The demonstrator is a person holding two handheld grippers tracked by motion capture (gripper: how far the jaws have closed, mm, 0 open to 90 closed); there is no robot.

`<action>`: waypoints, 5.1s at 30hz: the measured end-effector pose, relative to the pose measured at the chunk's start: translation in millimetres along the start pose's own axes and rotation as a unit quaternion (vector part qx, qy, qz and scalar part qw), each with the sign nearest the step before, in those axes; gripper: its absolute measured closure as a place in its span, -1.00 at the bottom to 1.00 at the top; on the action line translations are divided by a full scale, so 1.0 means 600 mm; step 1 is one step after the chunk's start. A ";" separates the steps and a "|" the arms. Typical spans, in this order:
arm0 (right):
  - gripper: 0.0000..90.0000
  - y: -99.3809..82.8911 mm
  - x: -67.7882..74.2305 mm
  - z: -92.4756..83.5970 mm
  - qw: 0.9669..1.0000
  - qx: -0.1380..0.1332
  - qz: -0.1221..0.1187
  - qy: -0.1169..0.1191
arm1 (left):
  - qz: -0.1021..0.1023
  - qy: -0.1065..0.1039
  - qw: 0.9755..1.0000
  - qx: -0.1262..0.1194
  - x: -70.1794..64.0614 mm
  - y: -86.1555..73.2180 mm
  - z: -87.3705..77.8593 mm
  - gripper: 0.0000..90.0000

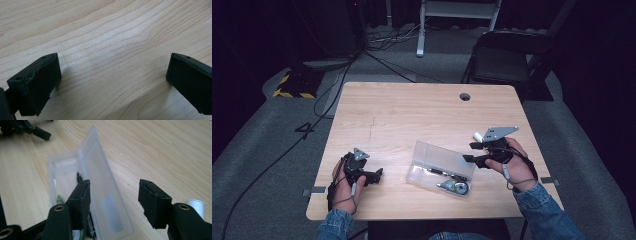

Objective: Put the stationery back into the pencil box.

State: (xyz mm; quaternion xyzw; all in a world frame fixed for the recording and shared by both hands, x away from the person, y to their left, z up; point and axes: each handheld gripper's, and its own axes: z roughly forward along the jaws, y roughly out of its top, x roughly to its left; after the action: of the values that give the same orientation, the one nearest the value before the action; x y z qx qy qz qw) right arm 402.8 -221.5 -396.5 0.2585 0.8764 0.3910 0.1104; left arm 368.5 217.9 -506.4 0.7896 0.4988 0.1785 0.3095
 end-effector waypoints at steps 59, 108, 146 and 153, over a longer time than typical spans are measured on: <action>0.58 -0.127 -0.157 0.074 0.980 0.082 0.115 -0.140 | 0.000 0.000 1.000 0.000 0.000 0.000 0.000 -1.00; 0.58 -0.055 -0.102 -0.007 0.991 0.000 0.076 -0.111 | 0.000 0.000 1.000 0.000 0.000 0.000 0.000 -1.00; 0.58 0.012 0.026 0.028 0.998 0.010 -0.054 0.014 | 0.000 0.000 1.000 0.000 0.000 0.000 0.000 -1.00; 0.58 0.012 0.045 0.042 0.997 0.023 -0.070 0.032 | 0.000 -0.001 1.000 0.001 0.000 0.000 0.000 -1.00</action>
State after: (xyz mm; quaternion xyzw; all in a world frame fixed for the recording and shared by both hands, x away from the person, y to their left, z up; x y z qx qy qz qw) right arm 392.7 -186.8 -407.8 0.1867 0.9042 0.3698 0.1036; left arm 368.7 217.8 -506.3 0.7903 0.4983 0.1772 0.3094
